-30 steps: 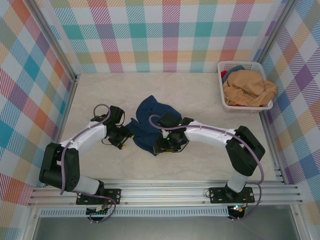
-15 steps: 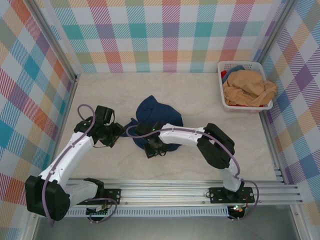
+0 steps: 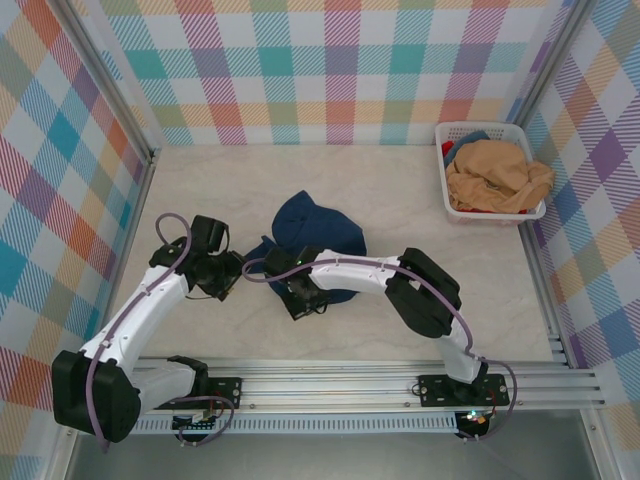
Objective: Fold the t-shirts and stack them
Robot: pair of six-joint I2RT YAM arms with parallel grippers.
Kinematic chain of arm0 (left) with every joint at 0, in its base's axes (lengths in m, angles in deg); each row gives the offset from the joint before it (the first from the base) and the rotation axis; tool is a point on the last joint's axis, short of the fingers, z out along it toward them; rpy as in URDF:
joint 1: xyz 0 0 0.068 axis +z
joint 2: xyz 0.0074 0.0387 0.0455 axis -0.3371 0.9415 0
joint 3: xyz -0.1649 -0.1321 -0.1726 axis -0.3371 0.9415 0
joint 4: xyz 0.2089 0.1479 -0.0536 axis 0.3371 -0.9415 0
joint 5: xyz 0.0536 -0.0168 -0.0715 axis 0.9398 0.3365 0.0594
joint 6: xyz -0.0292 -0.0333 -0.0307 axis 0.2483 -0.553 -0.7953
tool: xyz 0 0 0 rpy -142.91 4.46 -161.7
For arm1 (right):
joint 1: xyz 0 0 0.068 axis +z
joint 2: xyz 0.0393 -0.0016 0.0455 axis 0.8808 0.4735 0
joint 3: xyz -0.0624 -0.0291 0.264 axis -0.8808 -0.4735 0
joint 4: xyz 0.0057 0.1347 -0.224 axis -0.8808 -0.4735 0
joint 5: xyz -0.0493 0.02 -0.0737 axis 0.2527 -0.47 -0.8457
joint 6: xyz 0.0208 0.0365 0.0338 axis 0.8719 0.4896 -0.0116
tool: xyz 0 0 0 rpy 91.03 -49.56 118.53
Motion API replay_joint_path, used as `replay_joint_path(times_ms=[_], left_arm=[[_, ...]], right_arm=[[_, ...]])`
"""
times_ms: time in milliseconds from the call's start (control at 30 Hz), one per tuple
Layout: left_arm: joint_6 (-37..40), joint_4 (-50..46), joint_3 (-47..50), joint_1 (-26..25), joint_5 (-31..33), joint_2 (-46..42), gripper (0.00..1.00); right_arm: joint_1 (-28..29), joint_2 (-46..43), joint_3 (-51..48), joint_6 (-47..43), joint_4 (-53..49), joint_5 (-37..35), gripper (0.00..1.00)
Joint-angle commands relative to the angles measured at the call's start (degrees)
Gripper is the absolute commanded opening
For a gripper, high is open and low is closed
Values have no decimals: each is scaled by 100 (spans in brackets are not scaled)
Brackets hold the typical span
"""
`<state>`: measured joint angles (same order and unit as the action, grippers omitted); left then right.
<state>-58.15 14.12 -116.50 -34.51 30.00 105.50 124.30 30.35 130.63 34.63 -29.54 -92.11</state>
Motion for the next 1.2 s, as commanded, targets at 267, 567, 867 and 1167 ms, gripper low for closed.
replay_joint_path(times_ms=[267, 567, 867, 1167], left_arm=[[530, -660, -496, 568, 391, -114, 56], [551, -1144, -693, 584, 841, -639, 56], [-323, -111, 610, -860, -903, -471, 59], [-337, 511, 226, -2478, -1089, 1394, 69]], right_arm=[[-111, 1511, 2385, 768, 1516, 3737, 0], [-713, 2043, 4539, 1022, 331, 3340, 54], [-2206, -1195, -164, 1708, 1595, 1965, 58], [-3108, -945, -1085, 1782, 1810, 2664, 61]])
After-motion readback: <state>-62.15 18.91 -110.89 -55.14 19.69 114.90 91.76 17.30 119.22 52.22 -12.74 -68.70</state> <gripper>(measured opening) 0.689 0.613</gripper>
